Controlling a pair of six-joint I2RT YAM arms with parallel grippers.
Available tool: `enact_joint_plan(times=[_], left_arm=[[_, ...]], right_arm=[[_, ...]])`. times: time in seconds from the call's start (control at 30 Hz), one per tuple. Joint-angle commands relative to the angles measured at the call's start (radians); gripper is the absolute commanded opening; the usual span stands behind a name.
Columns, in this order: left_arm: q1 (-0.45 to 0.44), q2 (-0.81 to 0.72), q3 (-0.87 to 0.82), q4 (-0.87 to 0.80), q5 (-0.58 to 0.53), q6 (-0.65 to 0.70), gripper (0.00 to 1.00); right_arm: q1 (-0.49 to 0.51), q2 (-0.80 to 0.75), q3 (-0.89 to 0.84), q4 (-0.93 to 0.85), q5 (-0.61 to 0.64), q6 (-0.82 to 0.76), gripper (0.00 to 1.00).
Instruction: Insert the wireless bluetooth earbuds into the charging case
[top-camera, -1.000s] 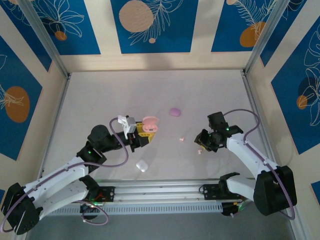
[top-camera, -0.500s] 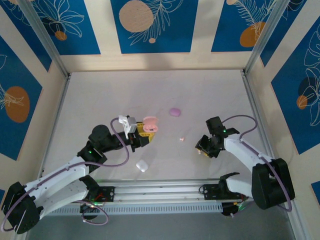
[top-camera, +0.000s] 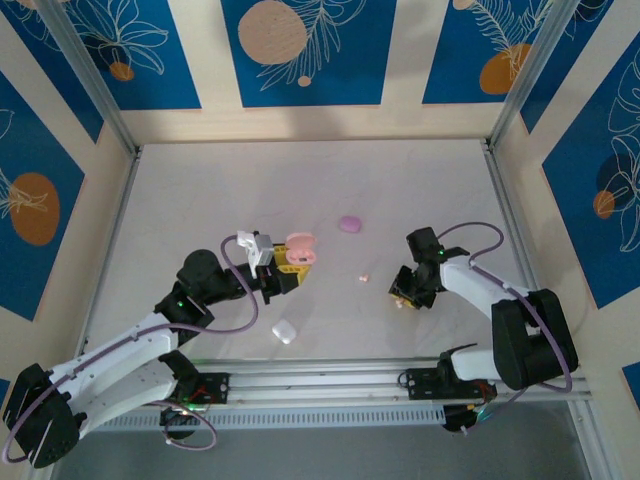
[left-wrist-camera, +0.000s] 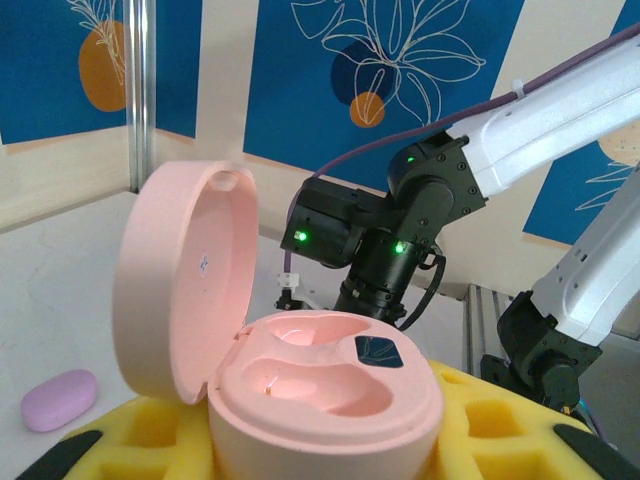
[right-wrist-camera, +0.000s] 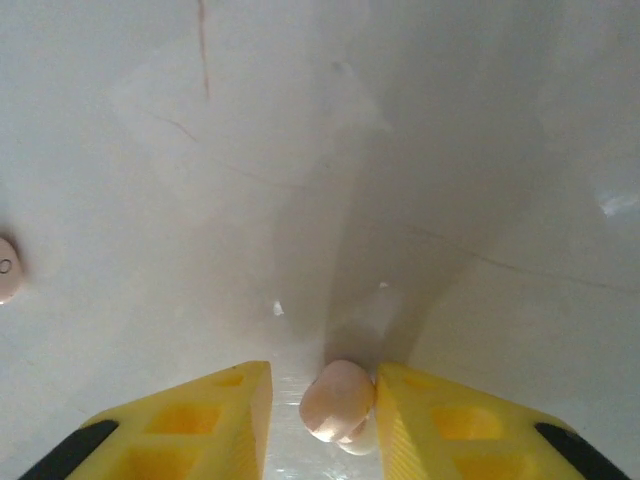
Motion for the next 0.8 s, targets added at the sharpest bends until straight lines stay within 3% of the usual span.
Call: enact_joint_plan(times=[0.0,0.77], left_arm=[[-0.003,-0.008,-0.001,0.033,-0.001,0.0,0.32],[-0.002,-0.024,-0.006,0.02,-0.006,0.001,0.33]], right_arm=[[0.004,0.013,0.031,-0.008,0.009,-0.026,0.32],[0.044,0.096,0.103,-0.106,0.017,-0.054,0.33]])
